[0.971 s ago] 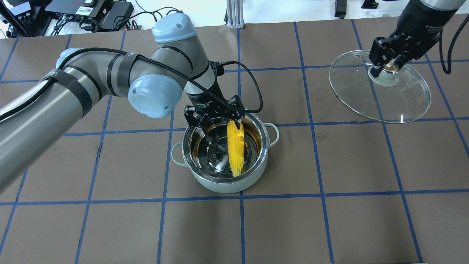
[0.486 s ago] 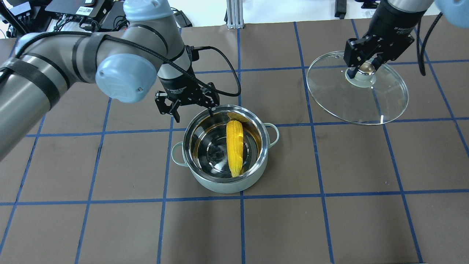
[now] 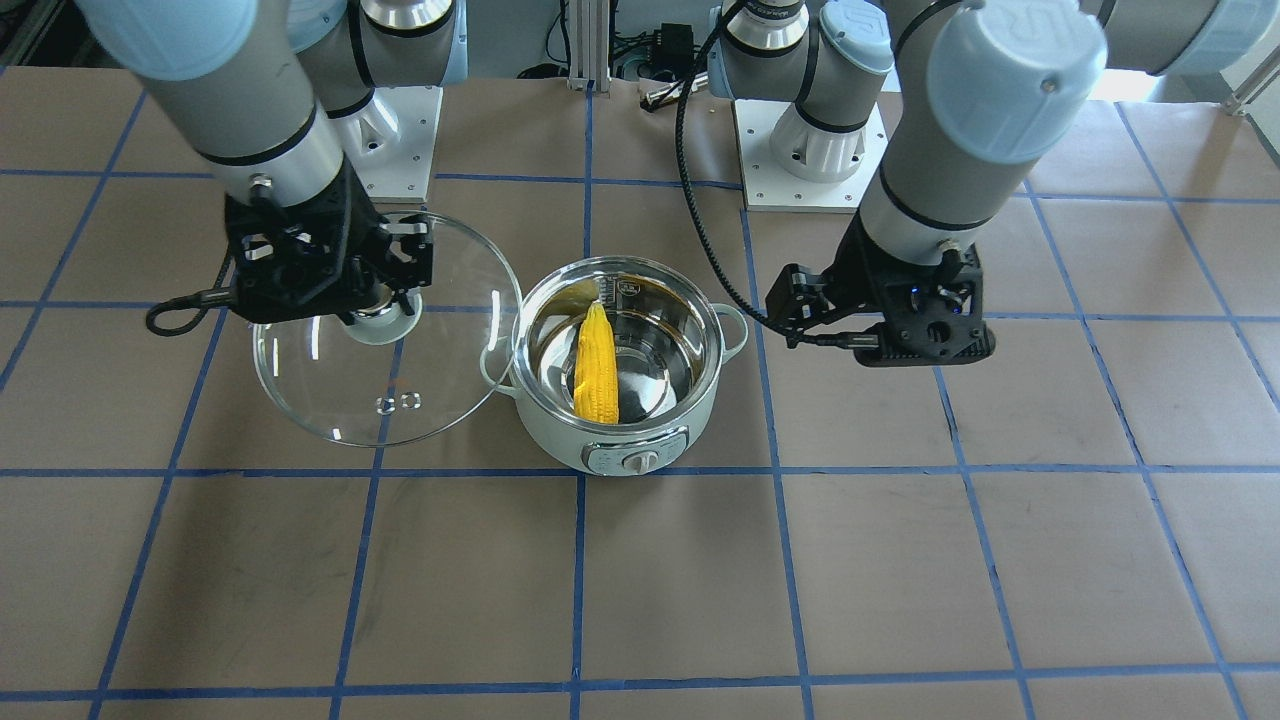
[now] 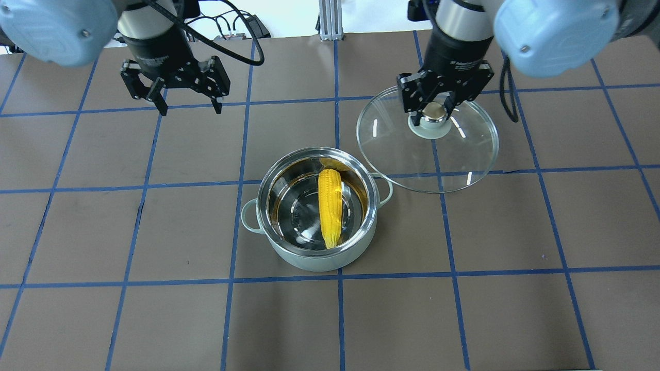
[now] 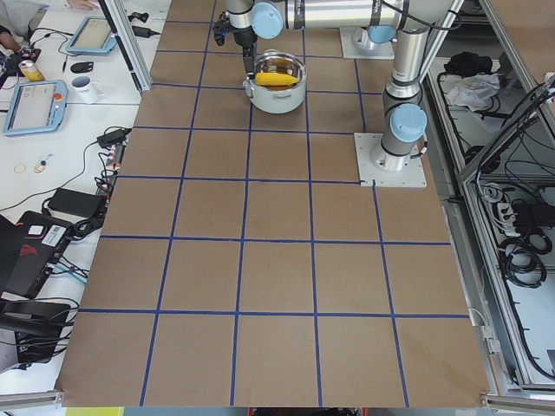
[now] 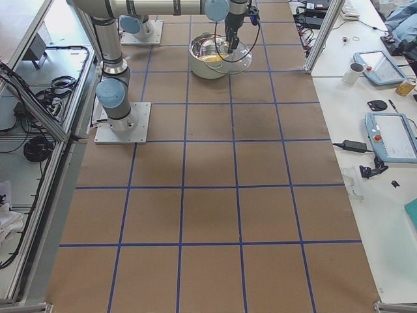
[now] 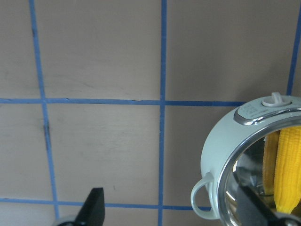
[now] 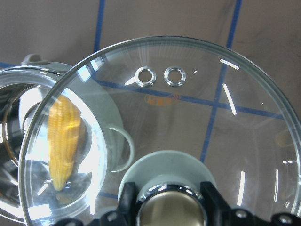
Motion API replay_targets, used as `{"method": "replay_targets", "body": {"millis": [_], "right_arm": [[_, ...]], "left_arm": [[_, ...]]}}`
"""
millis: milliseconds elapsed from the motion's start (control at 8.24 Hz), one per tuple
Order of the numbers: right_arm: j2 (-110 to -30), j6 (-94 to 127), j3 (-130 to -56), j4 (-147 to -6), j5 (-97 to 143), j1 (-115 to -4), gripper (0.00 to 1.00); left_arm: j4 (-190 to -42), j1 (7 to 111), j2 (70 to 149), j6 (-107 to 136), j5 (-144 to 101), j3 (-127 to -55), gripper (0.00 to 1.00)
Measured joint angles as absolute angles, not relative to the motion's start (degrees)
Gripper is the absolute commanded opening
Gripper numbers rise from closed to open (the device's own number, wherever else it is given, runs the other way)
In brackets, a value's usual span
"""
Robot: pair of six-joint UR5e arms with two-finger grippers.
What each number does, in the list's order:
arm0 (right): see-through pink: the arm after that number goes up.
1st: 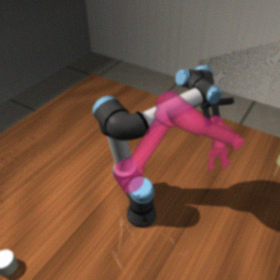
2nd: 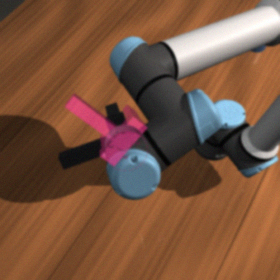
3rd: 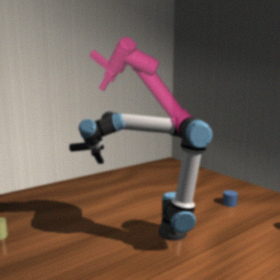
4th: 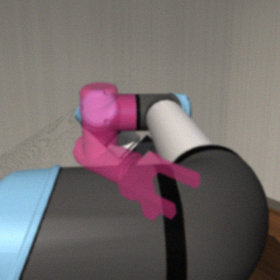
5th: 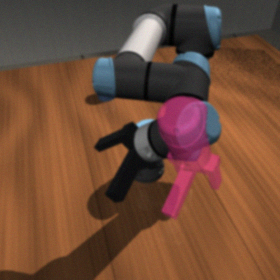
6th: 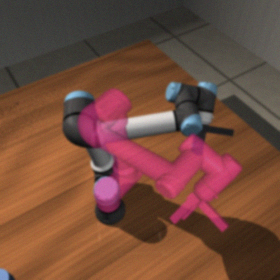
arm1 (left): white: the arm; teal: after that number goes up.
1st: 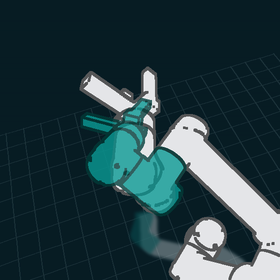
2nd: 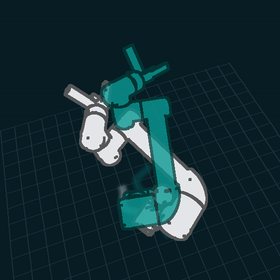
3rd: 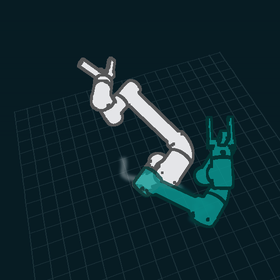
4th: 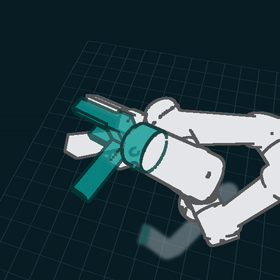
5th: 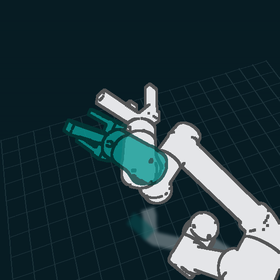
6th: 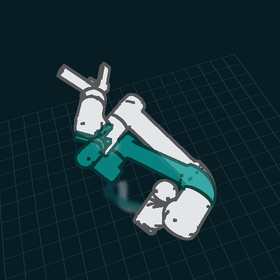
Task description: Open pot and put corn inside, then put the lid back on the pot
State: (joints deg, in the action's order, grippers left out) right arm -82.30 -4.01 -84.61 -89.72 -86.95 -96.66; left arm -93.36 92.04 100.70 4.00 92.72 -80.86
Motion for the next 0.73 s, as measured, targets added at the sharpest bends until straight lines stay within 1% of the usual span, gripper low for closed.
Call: {"method": "replay_targets", "body": {"millis": [121, 364, 486, 729], "right_arm": [[-82.2, -1.9, -85.4, -91.9, -86.9, -100.2, 0.00], [-81.4, 3.5, -87.5, -96.7, -87.2, -107.1, 0.00], [-80.7, 6.0, -88.6, -98.7, -87.4, -109.7, 0.00], [-79.0, 10.5, -90.4, -102.2, -87.4, -113.5, 0.00]], "left_arm": [[-94.5, 91.3, 99.5, 2.4, 94.2, -78.4, 1.00], [-95.2, 90.8, 96.3, 1.2, 94.8, -77.1, 1.00], [-95.3, 90.7, 95.5, 0.9, 94.9, -77.3, 1.00], [-93.2, 90.6, 94.5, 0.6, 94.7, -80.6, 1.00]]}}
